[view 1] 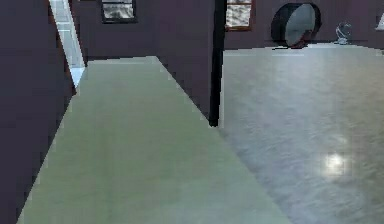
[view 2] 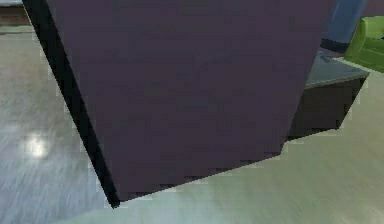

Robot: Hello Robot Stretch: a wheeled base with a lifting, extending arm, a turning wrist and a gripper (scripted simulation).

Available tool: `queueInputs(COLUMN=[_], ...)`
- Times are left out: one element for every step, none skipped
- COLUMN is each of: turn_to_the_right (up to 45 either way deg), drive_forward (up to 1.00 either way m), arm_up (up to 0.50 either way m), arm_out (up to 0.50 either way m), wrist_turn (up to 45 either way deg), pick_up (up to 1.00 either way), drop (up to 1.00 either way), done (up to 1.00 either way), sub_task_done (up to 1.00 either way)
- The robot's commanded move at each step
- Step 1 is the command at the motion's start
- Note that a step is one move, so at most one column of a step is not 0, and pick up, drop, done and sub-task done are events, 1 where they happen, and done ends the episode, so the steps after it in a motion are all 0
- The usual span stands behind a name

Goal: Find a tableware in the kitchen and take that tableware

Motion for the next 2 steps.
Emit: queueInputs(turn_to_the_right=[12.0,0.0], drive_forward=[0.00,0.65], arm_up=[0.00,0.00], arm_out=[0.00,0.00], wrist_turn=[0.0,0.0], pick_up=[0.00,0.00], drop=[0.00,0.00], done=[0.00,0.00], sub_task_done=[0.00,0.00])
